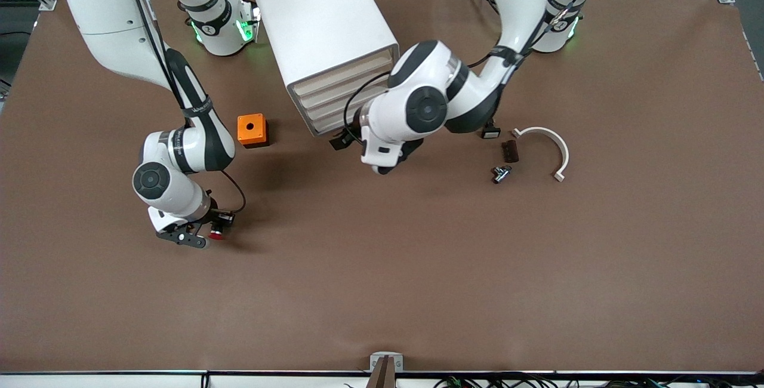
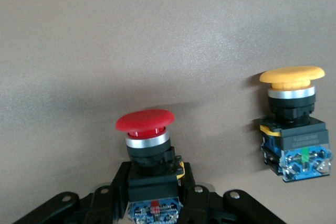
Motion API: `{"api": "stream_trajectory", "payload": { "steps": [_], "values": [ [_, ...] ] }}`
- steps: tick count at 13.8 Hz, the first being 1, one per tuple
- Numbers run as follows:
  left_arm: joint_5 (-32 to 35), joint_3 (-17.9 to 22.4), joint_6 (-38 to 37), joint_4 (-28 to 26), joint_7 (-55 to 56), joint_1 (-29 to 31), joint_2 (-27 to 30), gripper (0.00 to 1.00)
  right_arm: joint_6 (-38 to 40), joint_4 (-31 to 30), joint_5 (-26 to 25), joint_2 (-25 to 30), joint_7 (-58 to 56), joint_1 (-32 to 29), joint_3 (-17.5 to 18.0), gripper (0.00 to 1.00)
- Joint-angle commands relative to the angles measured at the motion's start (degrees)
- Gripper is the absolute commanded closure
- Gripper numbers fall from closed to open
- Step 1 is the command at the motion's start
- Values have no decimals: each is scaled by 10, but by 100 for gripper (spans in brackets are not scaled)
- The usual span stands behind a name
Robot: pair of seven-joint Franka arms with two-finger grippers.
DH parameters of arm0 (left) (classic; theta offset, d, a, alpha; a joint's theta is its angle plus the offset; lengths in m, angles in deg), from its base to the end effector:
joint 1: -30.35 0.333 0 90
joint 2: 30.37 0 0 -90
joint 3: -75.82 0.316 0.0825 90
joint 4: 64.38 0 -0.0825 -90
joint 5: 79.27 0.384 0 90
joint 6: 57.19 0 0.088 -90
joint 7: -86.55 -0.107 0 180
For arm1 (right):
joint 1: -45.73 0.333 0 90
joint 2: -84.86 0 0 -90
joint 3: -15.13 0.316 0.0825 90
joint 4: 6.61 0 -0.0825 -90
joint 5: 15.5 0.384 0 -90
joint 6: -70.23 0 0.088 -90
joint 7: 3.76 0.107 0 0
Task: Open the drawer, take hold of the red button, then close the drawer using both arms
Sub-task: 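Lower the red button beside the yellow button while the left gripper pushes the drawer shut, then open the right gripper to release the button while the left gripper withdraws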
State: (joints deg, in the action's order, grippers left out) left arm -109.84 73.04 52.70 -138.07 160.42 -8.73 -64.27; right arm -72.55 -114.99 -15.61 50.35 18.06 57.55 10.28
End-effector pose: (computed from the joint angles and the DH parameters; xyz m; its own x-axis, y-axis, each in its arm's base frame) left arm 0.5261 -0.5084 0.4192 0.6648 0.5634 -0.4905 0.6959 -0.7058 0.1324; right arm 0.6276 0.0790 0.1843 0.9706 -0.2400 0.0179 -0.2406 -0.9696 0.0457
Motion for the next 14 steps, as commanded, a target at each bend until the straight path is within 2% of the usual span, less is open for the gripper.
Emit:
{"api": "stream_trajectory", "payload": {
  "steps": [1, 4, 6, 10, 14],
  "values": [
    [62, -1, -38, -18, 8, 43, 72, 1, 7, 17, -9, -8, 1, -11, 8, 0],
    [150, -2, -143, -19, -74, 94, 137, 0, 7, 19, -10, -8, -4, -11, 8, 0],
    [162, -1, -214, -18, -167, 148, 175, 1, 7, 19, -10, -8, -5, -10, 8, 0],
    [162, -1, -294, -18, -366, 274, 232, 1, 7, 19, -10, -8, -3, -7, 8, 0],
    [215, -2, -363, -24, -550, 360, 266, 1, 18, 19, -10, -5, -4, -4, 8, 0]
  ]
}}
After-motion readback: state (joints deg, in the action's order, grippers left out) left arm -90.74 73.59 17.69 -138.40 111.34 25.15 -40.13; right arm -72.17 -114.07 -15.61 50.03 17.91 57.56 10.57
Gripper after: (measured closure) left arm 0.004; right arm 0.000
